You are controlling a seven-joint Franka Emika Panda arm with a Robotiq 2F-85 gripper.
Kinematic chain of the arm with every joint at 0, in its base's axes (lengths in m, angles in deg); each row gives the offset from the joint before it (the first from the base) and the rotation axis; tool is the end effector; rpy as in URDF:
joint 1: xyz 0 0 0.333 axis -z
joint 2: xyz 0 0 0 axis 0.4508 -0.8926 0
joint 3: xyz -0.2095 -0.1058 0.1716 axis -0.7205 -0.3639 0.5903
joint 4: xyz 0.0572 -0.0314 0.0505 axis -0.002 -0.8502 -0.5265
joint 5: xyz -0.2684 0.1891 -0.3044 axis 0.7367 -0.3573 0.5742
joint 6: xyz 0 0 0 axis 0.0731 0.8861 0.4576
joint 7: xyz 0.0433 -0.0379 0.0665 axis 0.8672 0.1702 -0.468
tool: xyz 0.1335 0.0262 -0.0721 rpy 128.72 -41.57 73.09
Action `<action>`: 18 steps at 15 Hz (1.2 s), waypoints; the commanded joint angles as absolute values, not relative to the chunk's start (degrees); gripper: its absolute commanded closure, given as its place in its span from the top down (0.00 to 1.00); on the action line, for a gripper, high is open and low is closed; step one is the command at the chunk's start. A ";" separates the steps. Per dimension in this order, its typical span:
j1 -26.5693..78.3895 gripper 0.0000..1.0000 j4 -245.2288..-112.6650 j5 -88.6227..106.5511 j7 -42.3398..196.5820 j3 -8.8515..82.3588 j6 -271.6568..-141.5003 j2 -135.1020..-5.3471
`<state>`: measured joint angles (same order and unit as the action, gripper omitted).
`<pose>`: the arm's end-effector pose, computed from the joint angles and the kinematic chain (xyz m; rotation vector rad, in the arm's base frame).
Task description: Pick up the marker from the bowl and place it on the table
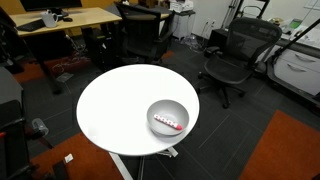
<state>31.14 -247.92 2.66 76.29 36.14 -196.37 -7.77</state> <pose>0.3889 -0.0472 0.3412 -3.0088 0.3491 -0.2394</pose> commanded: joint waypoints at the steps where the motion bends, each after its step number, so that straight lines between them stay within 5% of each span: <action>1: 32.63 1.00 -243.41 3.69 76.70 36.80 -197.68 -12.43; 18: 36.09 1.00 -206.65 5.78 93.73 32.38 -211.00 -63.44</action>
<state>36.16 -213.49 4.17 87.50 33.71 -210.33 -56.37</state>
